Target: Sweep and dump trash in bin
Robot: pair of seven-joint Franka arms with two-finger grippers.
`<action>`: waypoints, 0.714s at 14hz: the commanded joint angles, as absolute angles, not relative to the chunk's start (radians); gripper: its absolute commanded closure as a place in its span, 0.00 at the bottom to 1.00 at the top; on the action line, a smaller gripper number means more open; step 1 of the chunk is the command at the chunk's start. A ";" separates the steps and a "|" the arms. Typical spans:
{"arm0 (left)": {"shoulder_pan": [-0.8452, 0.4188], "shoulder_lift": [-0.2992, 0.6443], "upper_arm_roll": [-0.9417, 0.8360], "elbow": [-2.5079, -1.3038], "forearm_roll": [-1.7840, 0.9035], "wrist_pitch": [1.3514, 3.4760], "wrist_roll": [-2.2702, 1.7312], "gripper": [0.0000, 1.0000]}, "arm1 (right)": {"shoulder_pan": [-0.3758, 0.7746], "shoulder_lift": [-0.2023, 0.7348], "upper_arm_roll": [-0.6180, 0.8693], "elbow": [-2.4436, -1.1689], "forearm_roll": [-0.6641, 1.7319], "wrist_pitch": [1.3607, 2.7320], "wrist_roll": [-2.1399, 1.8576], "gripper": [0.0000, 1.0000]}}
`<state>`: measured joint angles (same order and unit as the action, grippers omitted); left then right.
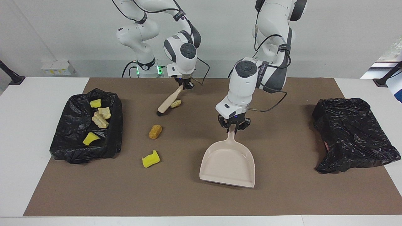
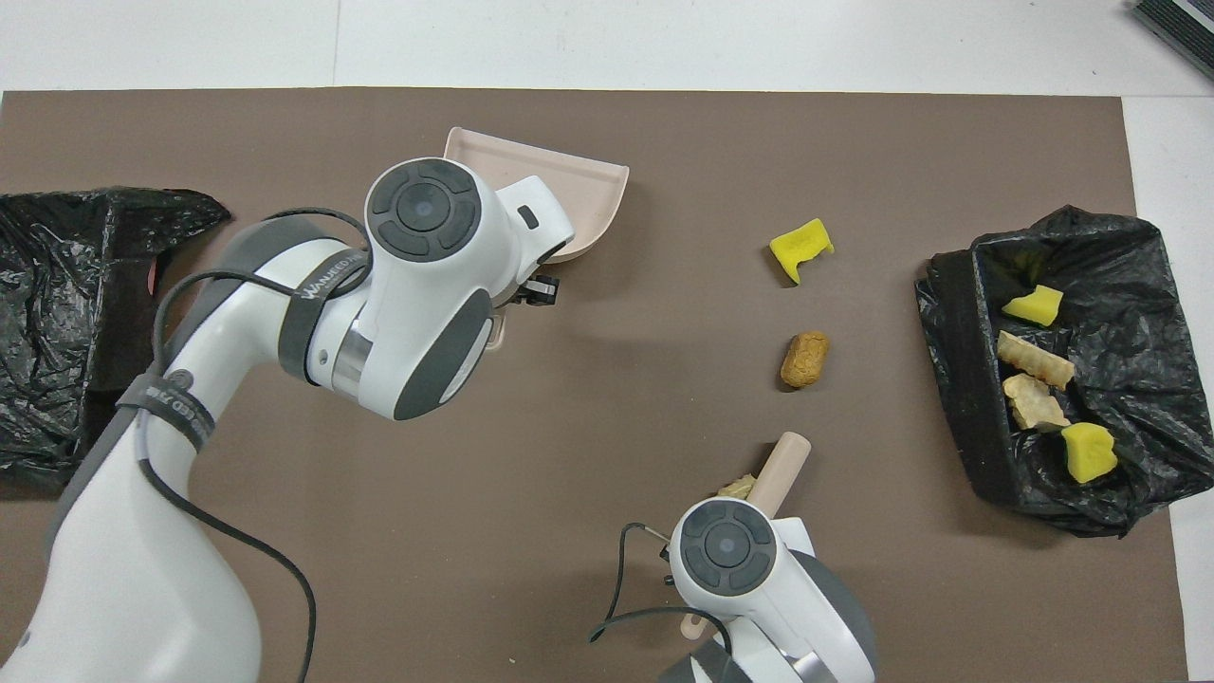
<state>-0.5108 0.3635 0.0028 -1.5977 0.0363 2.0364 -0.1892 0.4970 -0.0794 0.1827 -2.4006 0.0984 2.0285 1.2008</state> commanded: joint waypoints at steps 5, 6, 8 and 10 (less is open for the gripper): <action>-0.437 0.247 0.003 -1.676 0.090 1.815 0.396 1.00 | 0.451 0.070 0.186 -2.174 0.187 2.007 0.953 1.00; -0.436 0.227 0.003 -1.713 0.121 1.815 0.501 1.00 | 0.453 0.078 0.187 -2.162 0.193 2.008 0.939 1.00; -0.416 0.203 0.002 -1.768 0.124 1.822 0.631 1.00 | 0.453 0.080 0.186 -2.161 0.274 2.023 0.878 1.00; -0.414 0.170 0.002 -1.827 0.129 1.835 0.756 1.00 | 0.443 0.084 0.186 -2.154 0.293 2.005 0.819 1.00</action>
<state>-0.4249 0.2439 0.0092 -1.7275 0.1051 1.8114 0.6508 0.4553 0.0682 0.1839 -2.1773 0.2504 2.0314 0.8970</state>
